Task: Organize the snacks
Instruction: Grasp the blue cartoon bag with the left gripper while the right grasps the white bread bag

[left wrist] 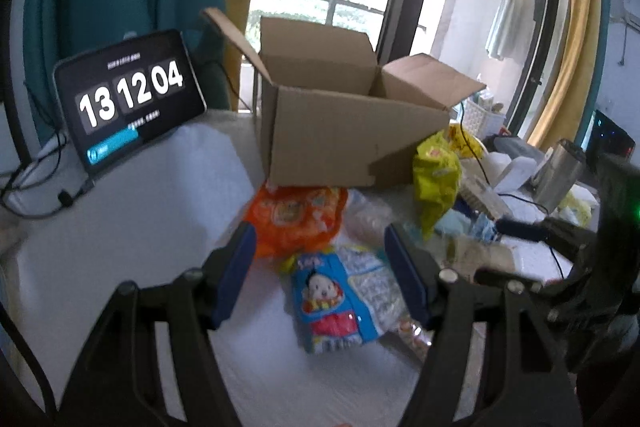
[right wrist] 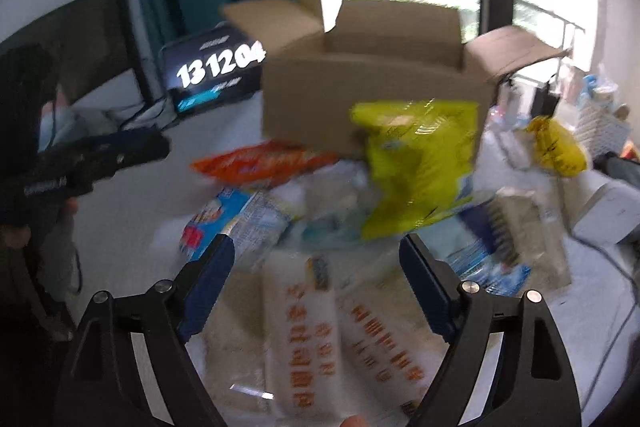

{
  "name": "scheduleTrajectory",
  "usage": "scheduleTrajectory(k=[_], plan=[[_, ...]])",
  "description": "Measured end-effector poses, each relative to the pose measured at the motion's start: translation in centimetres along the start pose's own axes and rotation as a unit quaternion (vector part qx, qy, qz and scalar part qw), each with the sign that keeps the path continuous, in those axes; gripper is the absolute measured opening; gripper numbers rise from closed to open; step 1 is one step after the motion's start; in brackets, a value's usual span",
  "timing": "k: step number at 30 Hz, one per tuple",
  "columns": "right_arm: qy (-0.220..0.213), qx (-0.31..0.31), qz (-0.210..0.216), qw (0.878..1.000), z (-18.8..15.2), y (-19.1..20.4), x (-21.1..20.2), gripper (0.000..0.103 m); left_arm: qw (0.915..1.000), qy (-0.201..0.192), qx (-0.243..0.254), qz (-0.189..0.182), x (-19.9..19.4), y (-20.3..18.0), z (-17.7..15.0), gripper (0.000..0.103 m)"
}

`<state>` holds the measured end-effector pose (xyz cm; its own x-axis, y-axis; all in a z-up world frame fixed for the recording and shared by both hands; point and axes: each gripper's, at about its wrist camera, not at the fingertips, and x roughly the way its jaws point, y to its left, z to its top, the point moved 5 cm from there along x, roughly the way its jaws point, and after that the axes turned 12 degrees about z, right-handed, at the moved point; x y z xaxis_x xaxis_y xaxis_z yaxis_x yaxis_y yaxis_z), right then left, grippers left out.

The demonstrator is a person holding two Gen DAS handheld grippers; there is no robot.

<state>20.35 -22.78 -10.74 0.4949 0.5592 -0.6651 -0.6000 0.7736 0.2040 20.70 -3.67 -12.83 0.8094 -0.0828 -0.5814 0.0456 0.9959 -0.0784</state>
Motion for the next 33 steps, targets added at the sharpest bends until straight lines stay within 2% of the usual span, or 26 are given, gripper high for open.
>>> scheduleTrajectory(k=[5, 8, 18, 25, 28, 33], plan=[[0.046, -0.007, 0.009, 0.999, -2.5, 0.9, 2.2, 0.087, 0.9998, 0.020, -0.004, -0.005, 0.3, -0.3, -1.9, 0.068], [0.059, 0.001, 0.010, 0.998, -3.5, 0.6, 2.9, 0.087, 0.9995, 0.033, -0.003, -0.004, 0.8, -0.1, -2.7, 0.068], [0.061, 0.014, 0.058, 0.996, -3.9, 1.3, 4.1, 0.087, 0.9982, 0.060, -0.004, 0.006, 2.0, 0.4, -4.2, 0.068], [0.076, 0.005, 0.066, 0.995, -4.0, 2.4, 5.4, 0.085, 0.9976, 0.068, 0.005, 0.007, 2.5, -0.1, -4.3, 0.068], [0.064, 0.023, 0.074, 0.995, -3.8, 1.7, 4.9, 0.082, 0.9972, 0.073, 0.006, 0.012, 2.8, -0.3, -4.3, 0.069], [0.041, 0.013, 0.069, 0.997, -3.4, 1.3, 2.5, 0.080, 0.9959, 0.088, 0.014, 0.019, 3.7, -1.0, -4.1, 0.069]])
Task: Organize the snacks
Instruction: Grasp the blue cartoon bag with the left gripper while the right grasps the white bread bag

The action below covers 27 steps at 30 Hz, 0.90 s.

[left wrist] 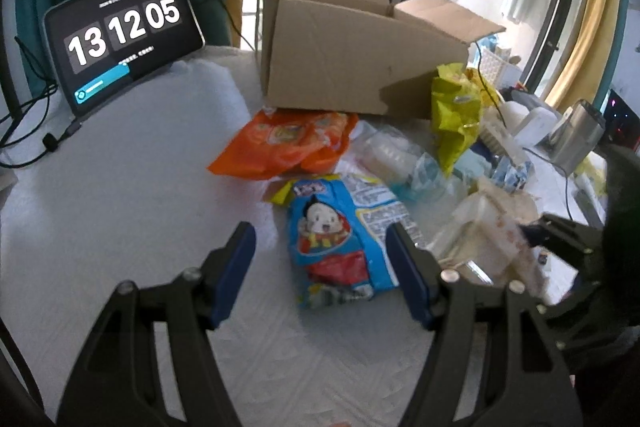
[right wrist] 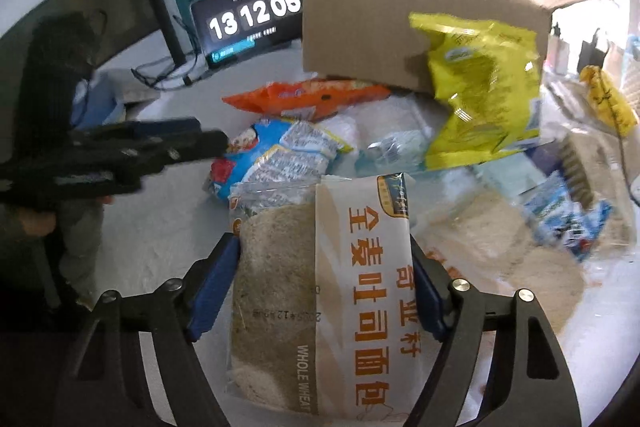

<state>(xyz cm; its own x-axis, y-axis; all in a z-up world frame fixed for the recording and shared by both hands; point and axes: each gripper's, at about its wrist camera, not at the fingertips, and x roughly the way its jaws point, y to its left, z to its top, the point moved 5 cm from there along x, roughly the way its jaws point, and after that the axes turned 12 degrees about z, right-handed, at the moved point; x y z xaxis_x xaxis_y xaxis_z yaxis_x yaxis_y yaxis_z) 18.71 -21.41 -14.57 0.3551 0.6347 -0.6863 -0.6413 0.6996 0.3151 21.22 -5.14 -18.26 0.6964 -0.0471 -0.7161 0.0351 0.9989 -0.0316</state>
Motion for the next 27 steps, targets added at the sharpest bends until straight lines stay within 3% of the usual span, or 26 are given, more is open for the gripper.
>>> scheduleTrajectory(k=[4, 8, 11, 16, 19, 27], plan=[[-0.040, 0.005, -0.012, 0.999, 1.1, -0.9, -3.0, 0.080, 0.9999, 0.012, 0.000, 0.001, 0.8, -1.1, 0.3, 0.070], [-0.065, 0.006, -0.056, 0.996, 1.9, -3.1, -5.3, 0.081, 0.9993, 0.030, 0.021, 0.003, 2.1, -2.9, 0.4, 0.071], [-0.083, 0.032, -0.088, 0.992, 2.2, -5.4, -6.4, 0.081, 0.9972, 0.047, 0.050, 0.030, 3.8, -4.0, 0.0, 0.080], [-0.078, 0.048, -0.109, 0.990, 2.5, -7.4, -5.7, 0.083, 0.9963, 0.053, 0.059, 0.035, 5.0, -4.9, 0.3, 0.094], [-0.071, 0.053, -0.122, 0.989, 1.9, -7.9, -5.0, 0.085, 0.9949, 0.063, 0.067, 0.041, 6.2, -5.0, -0.1, 0.095], [-0.073, 0.078, -0.105, 0.989, -0.2, -8.9, -6.5, 0.088, 0.9941, 0.071, 0.077, 0.029, 6.7, -4.7, -0.4, 0.095]])
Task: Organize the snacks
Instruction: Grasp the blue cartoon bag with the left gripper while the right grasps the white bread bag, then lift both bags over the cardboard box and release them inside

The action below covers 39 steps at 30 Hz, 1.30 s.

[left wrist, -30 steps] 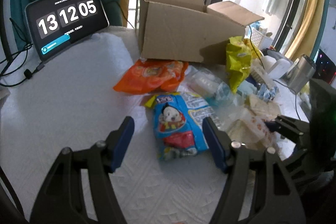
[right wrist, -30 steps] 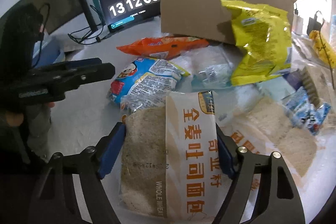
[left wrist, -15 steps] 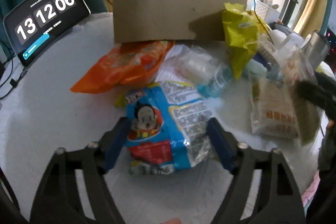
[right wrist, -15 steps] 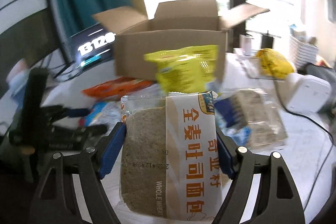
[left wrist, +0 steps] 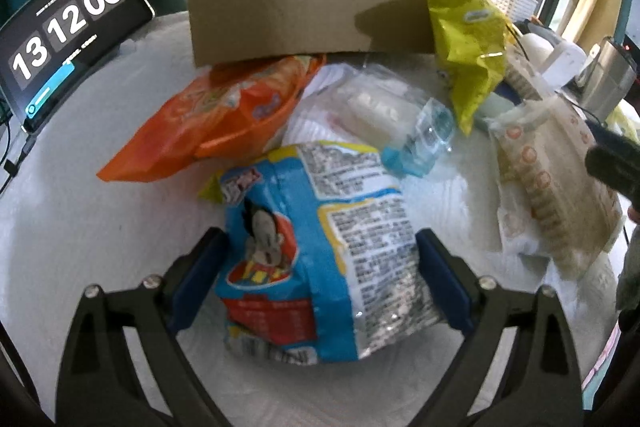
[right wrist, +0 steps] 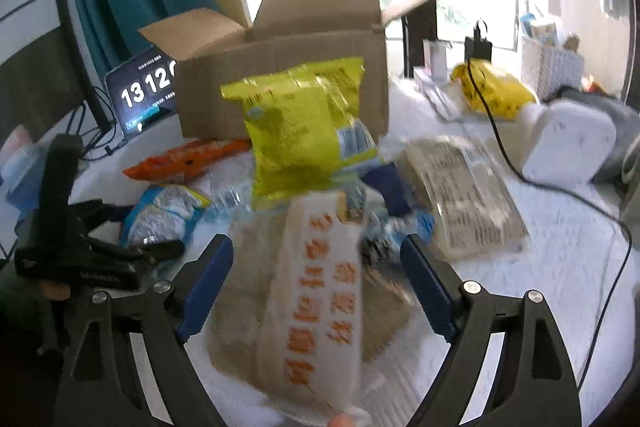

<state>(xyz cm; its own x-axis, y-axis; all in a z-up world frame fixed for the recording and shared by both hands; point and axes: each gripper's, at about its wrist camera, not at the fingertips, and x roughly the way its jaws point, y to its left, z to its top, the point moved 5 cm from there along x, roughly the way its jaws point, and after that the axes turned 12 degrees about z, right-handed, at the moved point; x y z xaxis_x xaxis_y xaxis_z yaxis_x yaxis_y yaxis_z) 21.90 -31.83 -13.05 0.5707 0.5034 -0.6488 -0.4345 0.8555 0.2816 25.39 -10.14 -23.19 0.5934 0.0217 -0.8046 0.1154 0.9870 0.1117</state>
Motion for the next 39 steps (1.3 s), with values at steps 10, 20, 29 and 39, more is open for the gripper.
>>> scheduleTrajectory(k=[10, 20, 29, 39], plan=[[0.023, 0.022, 0.005, 0.999, -2.6, 0.5, -1.0, 0.067, 0.9995, -0.006, 0.000, -0.031, -1.7, 0.2, -1.2, 0.082], [0.025, -0.023, -0.011, 0.999, -2.6, 3.7, -0.1, 0.036, 0.9969, -0.047, 0.005, -0.063, -5.9, -0.1, -1.4, 0.080], [-0.012, -0.043, 0.002, 0.999, -0.6, 6.0, -1.9, 0.025, 0.9930, -0.106, -0.008, -0.051, -9.7, 2.6, 0.4, 0.080], [-0.074, -0.078, 0.000, 0.994, 4.6, 7.6, -4.4, 0.024, 0.9856, -0.164, -0.020, -0.034, -12.3, 5.1, 4.3, 0.080]])
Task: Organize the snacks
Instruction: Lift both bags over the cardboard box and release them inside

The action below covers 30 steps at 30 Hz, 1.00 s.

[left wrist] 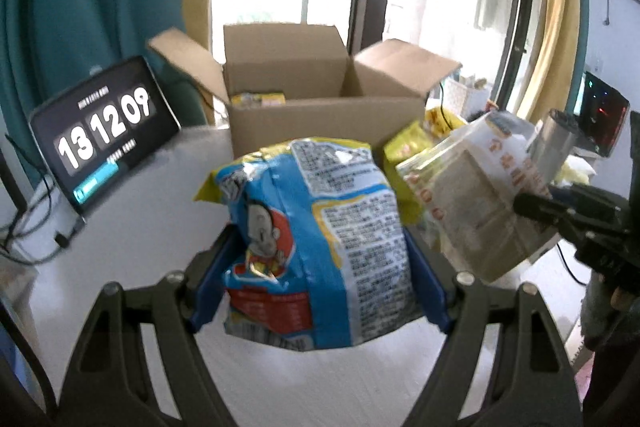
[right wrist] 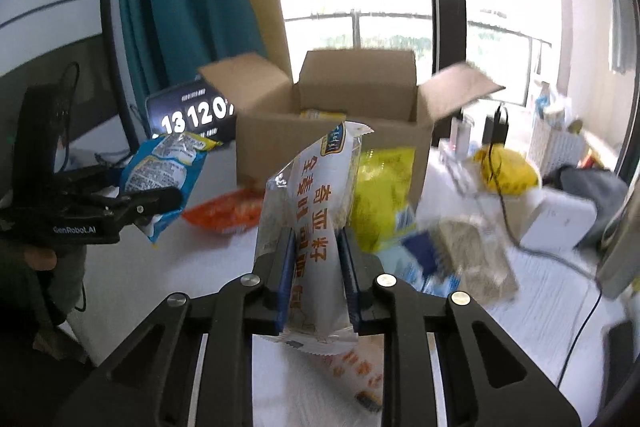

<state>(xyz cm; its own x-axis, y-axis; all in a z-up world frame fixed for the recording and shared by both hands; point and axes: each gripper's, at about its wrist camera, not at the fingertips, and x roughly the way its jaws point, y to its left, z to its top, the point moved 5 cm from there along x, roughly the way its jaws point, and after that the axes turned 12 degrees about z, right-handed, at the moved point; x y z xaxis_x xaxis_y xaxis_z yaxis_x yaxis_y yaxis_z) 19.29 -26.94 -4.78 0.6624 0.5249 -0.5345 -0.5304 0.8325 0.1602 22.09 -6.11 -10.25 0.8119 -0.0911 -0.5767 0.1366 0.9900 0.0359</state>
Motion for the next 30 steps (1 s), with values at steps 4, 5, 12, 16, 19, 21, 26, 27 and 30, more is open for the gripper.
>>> scheduleTrajectory(k=[4, 5, 12, 16, 19, 21, 26, 27, 30], plan=[[-0.017, -0.007, -0.006, 1.000, 1.9, -0.5, -0.2, 0.024, 0.9997, -0.023, -0.001, 0.006, -0.3, 0.7, 1.8, 0.080], [-0.019, -0.008, -0.007, 1.000, 2.1, -0.6, -0.3, 0.024, 0.9996, -0.028, -0.002, 0.006, -0.4, 0.9, 2.2, 0.080], [-0.037, -0.024, -0.025, 0.999, 4.4, -1.5, -0.3, 0.024, 0.9985, -0.052, -0.004, 0.015, -0.1, 1.6, 4.3, 0.080], [-0.053, -0.031, -0.035, 0.997, 6.0, -2.3, -0.4, 0.024, 0.9976, -0.067, -0.003, 0.018, 0.0, 1.9, 5.7, 0.080], [-0.063, -0.034, -0.042, 0.997, 7.1, -2.8, -0.4, 0.024, 0.9969, -0.076, -0.002, 0.022, 0.2, 2.2, 6.9, 0.080], [-0.070, -0.039, -0.048, 0.996, 7.8, -3.3, -0.3, 0.024, 0.9964, -0.082, -0.002, 0.023, 0.3, 2.4, 7.7, 0.080], [-0.082, -0.053, -0.062, 0.993, 9.4, -4.4, -0.3, 0.024, 0.9952, -0.092, -0.005, 0.034, 0.9, 2.8, 9.5, 0.080], [-0.084, -0.055, -0.063, 0.993, 9.7, -4.7, -0.3, 0.024, 0.9948, -0.095, -0.004, 0.036, 1.1, 2.8, 9.9, 0.080], [-0.092, -0.061, -0.066, 0.992, 10.6, -5.3, -0.2, 0.024, 0.9943, -0.099, -0.002, 0.038, 1.7, 2.9, 10.8, 0.080]])
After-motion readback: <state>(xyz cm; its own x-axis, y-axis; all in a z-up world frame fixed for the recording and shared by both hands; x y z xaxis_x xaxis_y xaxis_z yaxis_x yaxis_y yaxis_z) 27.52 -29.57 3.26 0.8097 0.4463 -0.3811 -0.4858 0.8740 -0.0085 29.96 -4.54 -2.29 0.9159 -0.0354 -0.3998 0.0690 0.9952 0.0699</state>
